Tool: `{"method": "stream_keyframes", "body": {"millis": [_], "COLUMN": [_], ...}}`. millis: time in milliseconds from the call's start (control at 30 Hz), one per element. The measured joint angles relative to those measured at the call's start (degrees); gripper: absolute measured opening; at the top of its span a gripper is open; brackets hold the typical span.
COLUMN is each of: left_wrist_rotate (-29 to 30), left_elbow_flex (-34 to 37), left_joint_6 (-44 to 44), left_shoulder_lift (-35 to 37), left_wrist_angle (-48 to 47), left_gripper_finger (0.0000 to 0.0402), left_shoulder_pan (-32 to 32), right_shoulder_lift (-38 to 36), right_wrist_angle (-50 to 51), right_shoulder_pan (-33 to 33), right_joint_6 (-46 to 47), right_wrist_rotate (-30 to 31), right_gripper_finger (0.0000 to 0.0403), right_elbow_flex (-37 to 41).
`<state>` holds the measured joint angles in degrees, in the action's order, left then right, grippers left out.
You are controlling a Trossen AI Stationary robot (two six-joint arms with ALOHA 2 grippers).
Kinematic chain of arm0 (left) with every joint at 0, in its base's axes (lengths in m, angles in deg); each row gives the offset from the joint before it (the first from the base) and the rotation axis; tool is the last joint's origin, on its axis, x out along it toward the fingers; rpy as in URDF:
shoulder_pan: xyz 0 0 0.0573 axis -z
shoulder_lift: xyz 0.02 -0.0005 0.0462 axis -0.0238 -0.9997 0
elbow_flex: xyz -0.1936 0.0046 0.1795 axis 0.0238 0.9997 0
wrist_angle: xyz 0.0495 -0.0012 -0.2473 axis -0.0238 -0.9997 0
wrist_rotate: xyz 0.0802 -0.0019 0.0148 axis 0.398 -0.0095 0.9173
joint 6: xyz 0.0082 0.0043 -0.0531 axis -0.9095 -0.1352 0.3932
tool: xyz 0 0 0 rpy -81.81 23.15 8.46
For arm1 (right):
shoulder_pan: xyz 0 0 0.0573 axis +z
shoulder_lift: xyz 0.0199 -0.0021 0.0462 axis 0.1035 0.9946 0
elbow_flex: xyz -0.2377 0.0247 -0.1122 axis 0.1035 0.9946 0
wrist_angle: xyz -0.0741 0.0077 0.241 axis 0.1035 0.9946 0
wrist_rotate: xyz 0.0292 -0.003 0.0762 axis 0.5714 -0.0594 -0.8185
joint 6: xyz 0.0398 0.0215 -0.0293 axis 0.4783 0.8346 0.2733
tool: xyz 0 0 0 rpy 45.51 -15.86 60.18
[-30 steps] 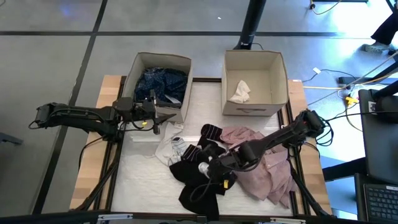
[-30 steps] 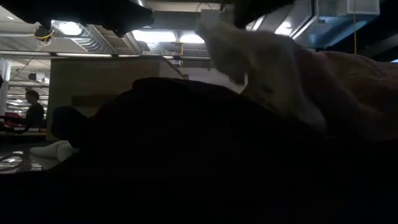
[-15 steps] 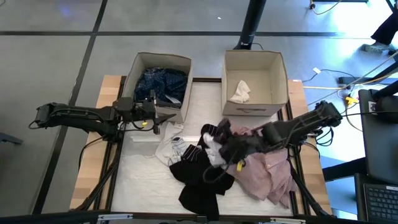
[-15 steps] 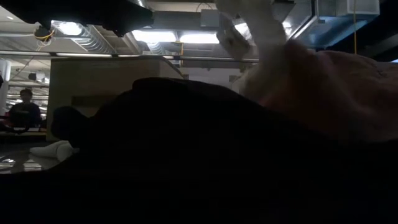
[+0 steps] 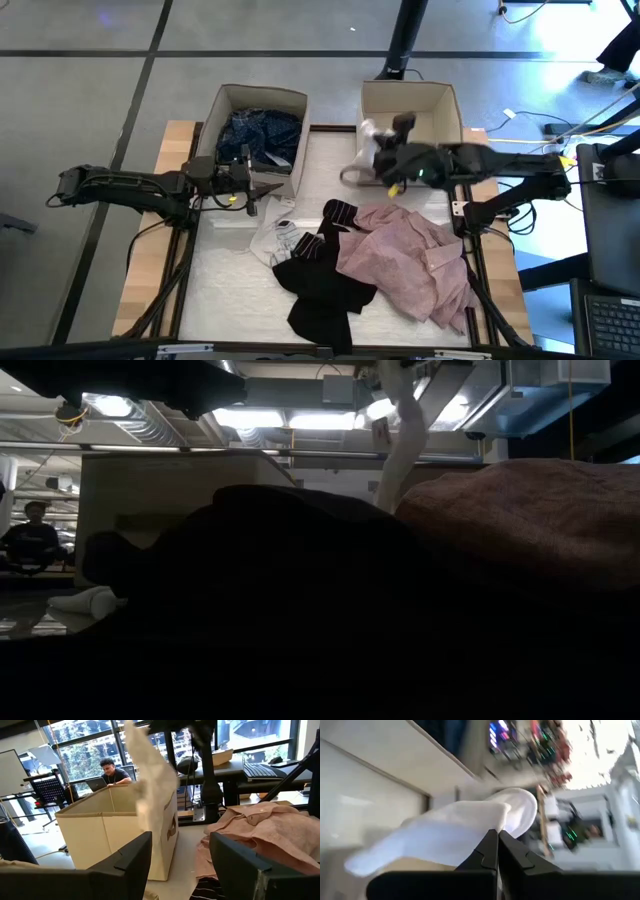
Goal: Sort clothes
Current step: Put the white sock into the right laundry organizer
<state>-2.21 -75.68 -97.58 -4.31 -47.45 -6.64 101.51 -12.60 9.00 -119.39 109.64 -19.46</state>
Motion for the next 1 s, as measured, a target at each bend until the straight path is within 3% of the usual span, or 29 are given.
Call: {"method": "stream_keyframes", "body": {"millis": [367,600,833,1000], "left_wrist_rotate": [0.00,0.00,-0.02,-0.02], "left_elbow_flex": [0.00,0.00,0.00,-0.02], "left_joint_6": [-0.09,0.07,0.02,-0.07], "left_shoulder_lift": [0.00,0.00,0.00,-0.02], "left_wrist_angle": [0.04,-0.09,-0.41,-2.37], "left_gripper_finger": [0.0189,0.0189,0.0189,0.0189], "left_shoulder_pan": [0.00,0.00,0.00,-0.02], "right_shoulder_lift": [-2.08,-1.47,-1.49,-1.49], "right_wrist_angle": [1.16,4.87,3.21,7.85], "right_shoulder_pan": [-14.05,-20.42,-21.24,-21.09], "right_joint_6": [-8.21,-5.84,-5.46,-3.11], "right_wrist_rotate": [9.00,4.17,0.35,0.06], "right_gripper_finger": [0.0008,0.0008,0.0012,0.0073], "right_elbow_flex": [0.02,0.09,0.09,0.09]}}
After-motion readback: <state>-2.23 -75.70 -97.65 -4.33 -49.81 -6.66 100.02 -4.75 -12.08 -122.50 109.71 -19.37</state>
